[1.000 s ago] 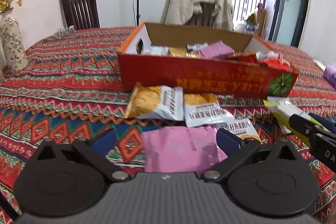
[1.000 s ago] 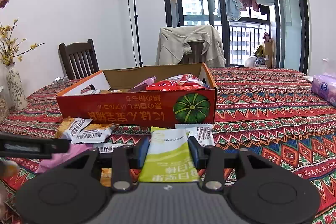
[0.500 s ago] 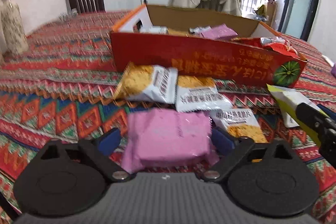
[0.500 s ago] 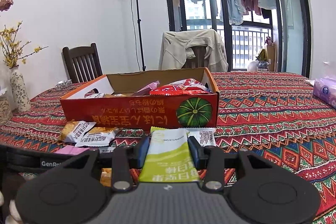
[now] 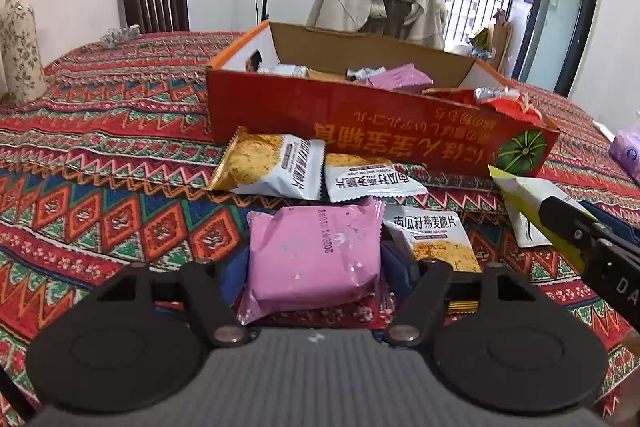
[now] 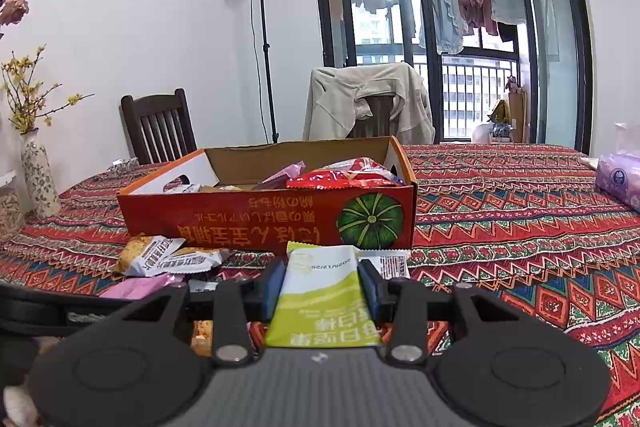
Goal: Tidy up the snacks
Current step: 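Grasp a green-and-white bar with the right tool while the left grasps a pink packet, then carry both packets into the orange box and open both tools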
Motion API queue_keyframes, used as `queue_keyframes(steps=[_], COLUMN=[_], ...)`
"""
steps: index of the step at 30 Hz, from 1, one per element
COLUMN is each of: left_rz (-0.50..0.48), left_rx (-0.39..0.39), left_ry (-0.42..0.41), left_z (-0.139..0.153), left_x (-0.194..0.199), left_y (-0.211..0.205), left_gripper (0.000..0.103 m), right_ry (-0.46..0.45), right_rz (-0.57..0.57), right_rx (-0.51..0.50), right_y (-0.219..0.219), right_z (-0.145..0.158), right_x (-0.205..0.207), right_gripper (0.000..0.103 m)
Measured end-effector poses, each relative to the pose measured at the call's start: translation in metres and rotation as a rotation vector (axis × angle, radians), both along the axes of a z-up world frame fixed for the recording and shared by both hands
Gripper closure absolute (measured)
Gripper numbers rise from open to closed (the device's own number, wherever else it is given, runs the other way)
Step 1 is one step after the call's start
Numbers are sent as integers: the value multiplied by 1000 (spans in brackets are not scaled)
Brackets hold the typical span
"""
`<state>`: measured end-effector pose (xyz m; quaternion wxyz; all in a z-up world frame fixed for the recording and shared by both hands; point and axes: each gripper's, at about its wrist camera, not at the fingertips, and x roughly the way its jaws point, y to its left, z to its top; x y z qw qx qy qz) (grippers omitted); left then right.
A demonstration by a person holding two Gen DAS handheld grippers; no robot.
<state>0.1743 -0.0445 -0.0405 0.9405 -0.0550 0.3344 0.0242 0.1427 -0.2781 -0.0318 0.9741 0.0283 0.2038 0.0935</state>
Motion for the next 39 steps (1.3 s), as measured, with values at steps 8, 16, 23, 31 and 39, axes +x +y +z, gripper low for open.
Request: queue_keyframes(steps=[8, 16, 23, 31, 39], left_rz=[-20, -39, -93, -113, -98], left_rx=[27, 38, 62, 74, 63], left_ry=[-84, -155, -234, -284, -300], left_z=[14, 33, 54, 73, 84], left_x=[-20, -24, -20, 5, 50], left_y=[3, 8, 8, 2, -3], left_gripper=[35, 35, 35, 35, 34], right_ry=[-44, -123, -174, -239, -251], right_rz=[3, 14, 19, 7, -9], right_rx=[-5, -41, -65, -94, -111], right_y=[0, 7, 10, 12, 21], right_z=[3, 9, 24, 54, 74], right_x=[-8, -18, -19, 8, 58], right_gripper=[63, 63, 63, 63, 63])
